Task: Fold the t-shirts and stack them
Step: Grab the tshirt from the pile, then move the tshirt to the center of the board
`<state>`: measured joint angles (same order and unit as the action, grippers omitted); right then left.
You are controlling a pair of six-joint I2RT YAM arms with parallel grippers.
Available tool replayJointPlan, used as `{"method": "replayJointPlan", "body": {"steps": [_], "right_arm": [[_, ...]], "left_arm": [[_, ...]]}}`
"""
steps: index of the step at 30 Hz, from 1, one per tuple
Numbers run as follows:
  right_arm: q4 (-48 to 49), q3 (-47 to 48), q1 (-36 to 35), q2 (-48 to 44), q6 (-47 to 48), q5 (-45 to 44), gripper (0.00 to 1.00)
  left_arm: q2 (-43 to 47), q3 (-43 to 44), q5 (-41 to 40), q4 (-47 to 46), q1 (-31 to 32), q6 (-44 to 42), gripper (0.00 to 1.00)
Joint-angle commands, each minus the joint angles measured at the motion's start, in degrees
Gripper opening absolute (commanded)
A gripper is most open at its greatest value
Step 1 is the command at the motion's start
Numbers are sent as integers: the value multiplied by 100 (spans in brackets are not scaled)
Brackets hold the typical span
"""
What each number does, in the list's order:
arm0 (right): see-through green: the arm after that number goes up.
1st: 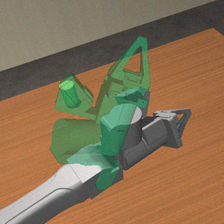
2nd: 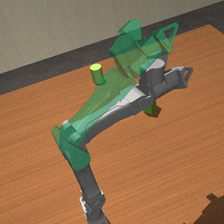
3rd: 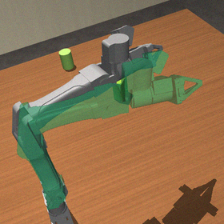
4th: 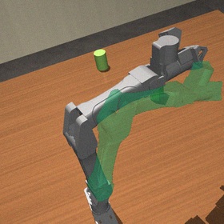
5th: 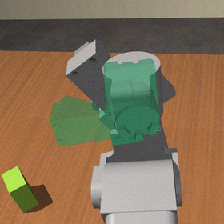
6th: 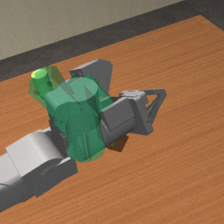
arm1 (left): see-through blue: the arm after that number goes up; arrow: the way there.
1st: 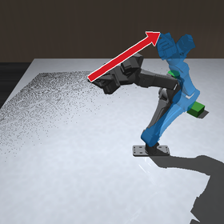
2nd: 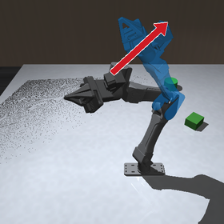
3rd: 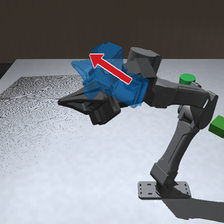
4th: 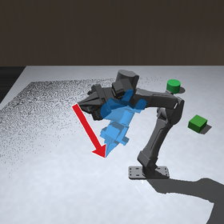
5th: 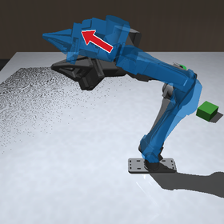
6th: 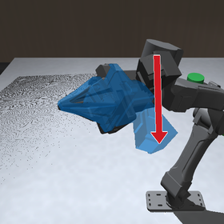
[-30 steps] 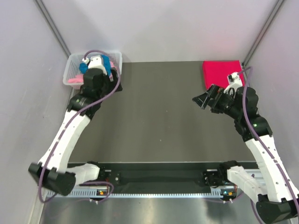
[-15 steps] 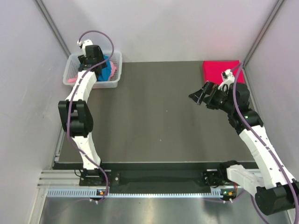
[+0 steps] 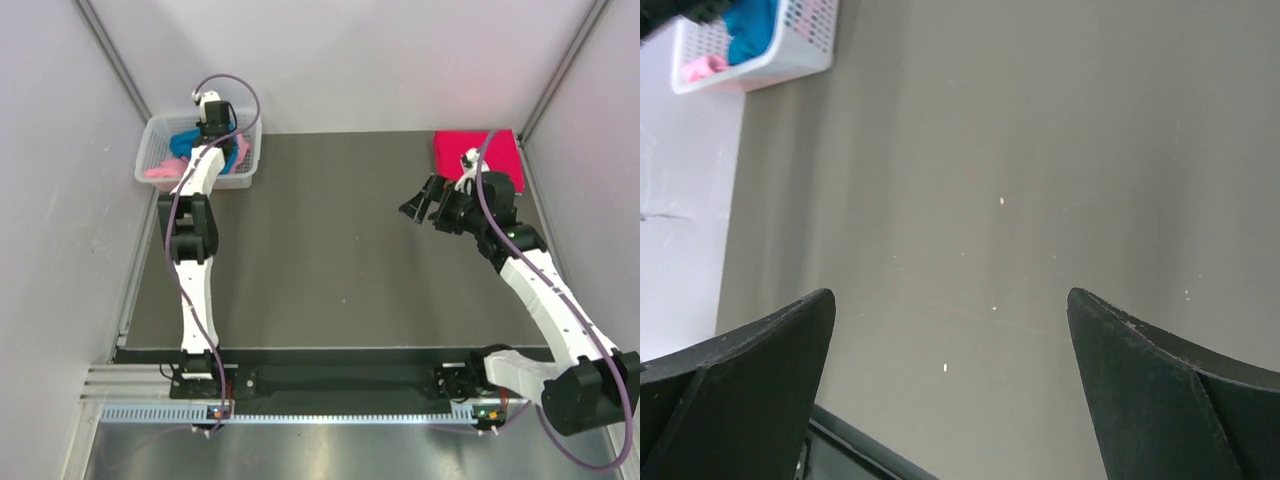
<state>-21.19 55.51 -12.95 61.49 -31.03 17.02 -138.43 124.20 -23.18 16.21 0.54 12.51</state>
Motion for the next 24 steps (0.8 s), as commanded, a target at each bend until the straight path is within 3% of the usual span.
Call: {"method": "replayJointPlan", "body": {"steps": [1,2,11,15,18,24], "right_arm": [[89,250,-15,178,132,-120,100],[71,285,-23,205,132,-111,100],[-24,224,-15,-216,114,-295,100],[-473,390,-14,-375,228,-515,100],[-860,522,-14,-559,203,-568,100],[-1141,251,-14,-1244,18,-348,100]], "left_arm": [[333,894,59,-338,-10,-337,9],[456,982,164,-294,-10,-276,0],[2855,325,1412,-838,754,-522,0],[4058,-482,2044,-909,1368,-285,0],[5025,-1466,2808,-821,1633,171,0],[6906,-4980,3600,-1364,1774,1577,0]]}}
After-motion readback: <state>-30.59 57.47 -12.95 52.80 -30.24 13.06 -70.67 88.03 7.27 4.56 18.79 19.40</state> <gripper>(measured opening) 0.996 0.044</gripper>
